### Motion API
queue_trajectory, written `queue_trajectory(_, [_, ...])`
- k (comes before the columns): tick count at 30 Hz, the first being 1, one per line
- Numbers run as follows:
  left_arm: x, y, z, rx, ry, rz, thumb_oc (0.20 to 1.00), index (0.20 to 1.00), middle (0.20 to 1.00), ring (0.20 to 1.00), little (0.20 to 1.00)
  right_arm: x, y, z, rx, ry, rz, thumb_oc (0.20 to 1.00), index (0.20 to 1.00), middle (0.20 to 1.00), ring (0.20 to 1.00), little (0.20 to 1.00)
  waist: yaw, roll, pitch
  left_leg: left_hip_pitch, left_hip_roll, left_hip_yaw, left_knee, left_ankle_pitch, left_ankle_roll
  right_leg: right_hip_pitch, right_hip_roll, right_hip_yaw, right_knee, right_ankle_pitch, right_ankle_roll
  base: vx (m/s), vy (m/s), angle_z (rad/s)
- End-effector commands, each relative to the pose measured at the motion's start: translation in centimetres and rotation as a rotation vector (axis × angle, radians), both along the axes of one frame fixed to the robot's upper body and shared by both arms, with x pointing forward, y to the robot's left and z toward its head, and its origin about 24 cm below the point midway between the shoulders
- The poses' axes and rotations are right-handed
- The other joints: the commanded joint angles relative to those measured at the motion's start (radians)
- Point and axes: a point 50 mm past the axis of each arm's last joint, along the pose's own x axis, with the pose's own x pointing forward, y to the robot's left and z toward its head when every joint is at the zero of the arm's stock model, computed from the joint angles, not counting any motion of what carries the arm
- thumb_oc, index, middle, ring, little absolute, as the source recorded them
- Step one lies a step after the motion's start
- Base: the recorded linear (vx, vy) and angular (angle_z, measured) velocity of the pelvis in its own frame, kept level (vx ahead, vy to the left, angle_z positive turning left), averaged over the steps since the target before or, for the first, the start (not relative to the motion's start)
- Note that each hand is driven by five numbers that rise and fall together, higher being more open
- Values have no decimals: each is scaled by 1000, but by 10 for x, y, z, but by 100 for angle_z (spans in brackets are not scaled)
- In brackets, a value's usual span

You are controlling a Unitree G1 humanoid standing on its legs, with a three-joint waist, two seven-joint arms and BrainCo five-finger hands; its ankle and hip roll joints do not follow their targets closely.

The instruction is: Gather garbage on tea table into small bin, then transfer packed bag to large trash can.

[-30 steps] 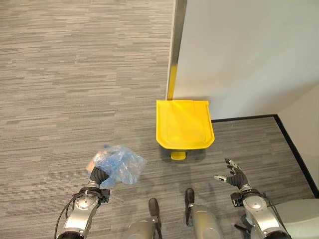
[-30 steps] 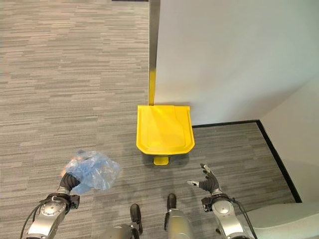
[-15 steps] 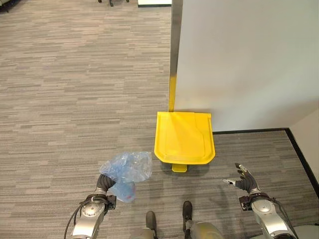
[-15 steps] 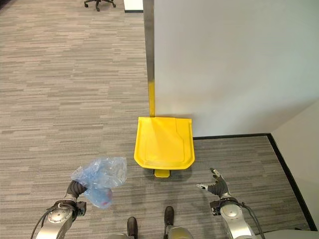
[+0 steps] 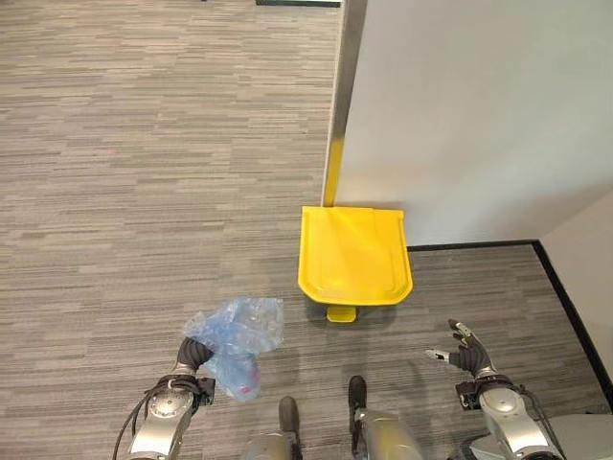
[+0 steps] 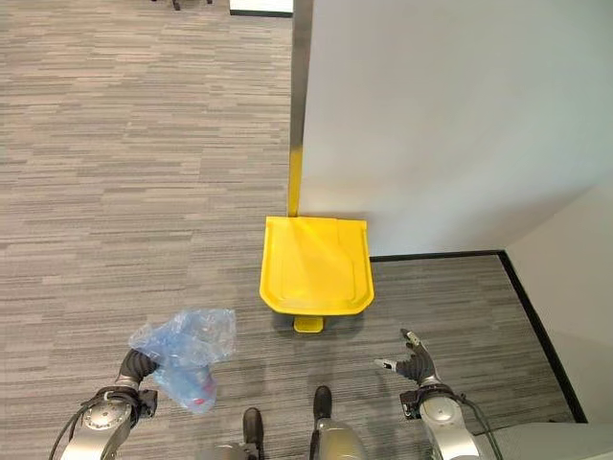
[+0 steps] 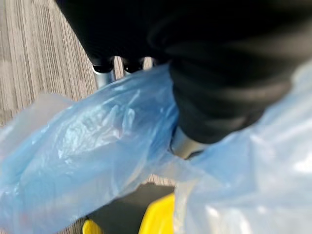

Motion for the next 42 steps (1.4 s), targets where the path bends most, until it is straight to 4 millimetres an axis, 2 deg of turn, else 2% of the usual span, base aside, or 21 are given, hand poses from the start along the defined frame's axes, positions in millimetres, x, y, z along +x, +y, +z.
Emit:
queue_trajectory(1, [17, 15, 28, 39, -140, 21, 200, 200, 200, 200, 200, 19, 2, 19, 12, -107, -4, 1000, 1000, 1000, 1000, 1000, -10, 9, 37, 96, -35, -81, 123, -236, -16, -68, 4, -36, -17, -12, 44, 276, 72, 1])
queue_trajectory(5, [23, 13, 31, 47, -154, 5, 200, 200, 200, 200, 200, 15, -8, 18, -5, -99, -33, 1000, 1000, 1000, 1000, 1000, -48, 13, 53, 160, -51, -127, 133, -282, -30, -115, 23, -96, -178, 18, 62, 320, -7, 32])
queue_trajectory(7, [31, 10, 36, 43, -182, -8, 200, 200, 200, 200, 200, 1, -26, 14, -25, -72, -100, 1000, 1000, 1000, 1000, 1000, -82, 0, 39, 203, -70, -191, 150, -333, -43, -142, 45, -48, -220, 51, 65, 388, -112, 80])
queue_trajectory(8, [31, 10, 36, 42, -182, -9, 200, 200, 200, 200, 200, 1, -26, 14, -25, -71, -100, 1000, 1000, 1000, 1000, 1000, -83, 1, 39, 204, -69, -193, 150, -333, -43, -139, 46, -51, -222, 51, 65, 421, -167, 91])
queue_trajectory(9, [32, 8, 35, 34, -177, -20, 200, 200, 200, 200, 200, -10, -35, 11, -22, -49, -143, 1000, 1000, 1000, 1000, 1000, -110, -3, 25, 223, -61, -226, 172, -366, -61, -151, 47, 19, -193, 79, 48, 220, -93, 82])
queue_trajectory(10, [32, 8, 35, 34, -177, -20, 200, 200, 200, 200, 200, -10, -36, 11, -22, -49, -143, 1000, 1000, 1000, 1000, 1000, -111, -3, 24, 220, -61, -227, 174, -366, -61, -153, 47, 18, -192, 79, 48, 324, -157, 81])
queue_trajectory(13, [33, 7, 33, 24, -174, -19, 200, 200, 200, 200, 200, -12, -43, 11, -16, -52, -177, 1000, 1000, 1000, 1000, 1000, -133, 3, 14, 219, -8, -218, 210, -362, -89, -165, 39, -7, -132, 86, 38, 221, -152, 40])
queue_trajectory(15, [33, 7, 31, 8, -174, -1, 200, 200, 200, 200, 200, -12, -50, 13, 16, -79, -247, 1000, 1000, 1000, 1000, 1000, -153, 24, -3, 233, 26, -204, 170, -318, -107, -181, 47, -36, -115, 82, 37, 151, -69, 20])
queue_trajectory(17, [34, 8, 33, 7, -183, 7, 200, 200, 200, 200, 200, -10, -53, 15, 26, -102, -269, 1000, 1000, 1000, 1000, 1000, -162, 35, -12, 243, 37, -192, 132, -318, -105, -200, 55, -43, -114, 81, 38, 39, 20, 13])
queue_trajectory(22, [33, 5, 32, 4, -175, -19, 200, 200, 200, 200, 200, -3, -42, 14, 65, -104, -238, 1000, 1000, 1000, 1000, 1000, -159, 48, -18, 258, 29, -180, 77, -324, -90, -222, 69, -24, -117, 95, 51, -7, 48, -11])
queue_trajectory(26, [34, -3, 30, 6, -157, -82, 200, 200, 200, 200, 200, 12, -19, 13, 80, -82, -97, 1000, 1000, 1000, 1000, 1000, -149, 50, -23, 270, 13, -181, 62, -345, -73, -231, 67, 0, -124, 112, 57, -17, 49, -14])
queue_trajectory(27, [38, -9, 31, 7, -163, -114, 200, 200, 200, 200, 200, 26, -2, 18, 96, -102, -12, 1000, 1000, 1000, 1000, 1000, -137, 49, -22, 274, 7, -184, 61, -352, -68, -232, 62, 1, -129, 118, 57, -8, 22, -9])
queue_trajectory(28, [38, -9, 31, 7, -163, -114, 200, 200, 200, 200, 200, 26, -2, 18, 97, -103, -11, 1000, 1000, 1000, 1000, 1000, -137, 49, -21, 274, 7, -184, 61, -352, -68, -231, 62, 1, -129, 118, 57, 0, 0, 0])
queue_trajectory(31, [46, -20, 35, 6, -180, -175, 200, 200, 200, 200, 200, 55, 31, 38, 113, -175, 154, 1000, 1000, 1000, 1000, 1000, -111, 51, -18, 276, 5, -193, 66, -365, -63, -235, 51, -5, -137, 125, 51, 8, -7, 6])
queue_trajectory(32, [46, -20, 35, 6, -181, -174, 200, 200, 200, 200, 200, 56, 31, 38, 113, -176, 155, 1000, 1000, 1000, 1000, 1000, -112, 51, -17, 276, 5, -193, 67, -366, -63, -235, 51, -6, -136, 125, 51, 4, -18, 12])
queue_trajectory(34, [54, -24, 41, 17, -203, -206, 200, 200, 200, 200, 200, 75, 50, 56, 91, -238, 252, 1000, 1000, 1000, 1000, 1000, -95, 50, -12, 269, 5, -199, 77, -373, -63, -239, 45, -13, -136, 125, 48, -14, -42, 16])
queue_trajectory(35, [69, -34, 54, 27, -253, -261, 200, 200, 200, 200, 200, 104, 71, 88, 30, -335, 369, 1000, 1000, 1000, 1000, 1000, -73, 45, 3, 250, 7, -208, 99, -380, -65, -246, 35, -19, -134, 127, 46, -26, -55, 21])
queue_trajectory(36, [70, -34, 55, 27, -255, -261, 200, 200, 200, 200, 200, 104, 72, 88, 30, -336, 369, 1000, 1000, 1000, 1000, 1000, -73, 45, 4, 249, 7, -208, 100, -380, -65, -246, 35, -19, -134, 127, 46, -50, -67, 21])
queue_trajectory(37, [80, -41, 64, 30, -292, -296, 200, 200, 200, 200, 200, 120, 80, 109, -27, -390, 419, 1000, 1000, 1000, 1000, 1000, -64, 40, 13, 234, 5, -209, 113, -383, -67, -251, 31, -20, -134, 128, 45, -24, -25, 18])
queue_trajectory(38, [81, -41, 65, 30, -294, -296, 200, 200, 200, 200, 200, 121, 80, 109, -27, -391, 419, 1000, 1000, 1000, 1000, 1000, -64, 40, 14, 233, 5, -209, 115, -383, -67, -251, 30, -20, -134, 128, 45, -39, -45, 25])
queue_trajectory(42, [105, -62, 96, 44, -403, -416, 200, 200, 200, 200, 200, 157, 83, 167, -167, -514, 470, 1000, 1000, 1000, 1000, 1000, -47, 22, 34, 199, 5, -210, 135, -380, -73, -264, 24, -22, -136, 133, 45, -58, -54, 18])
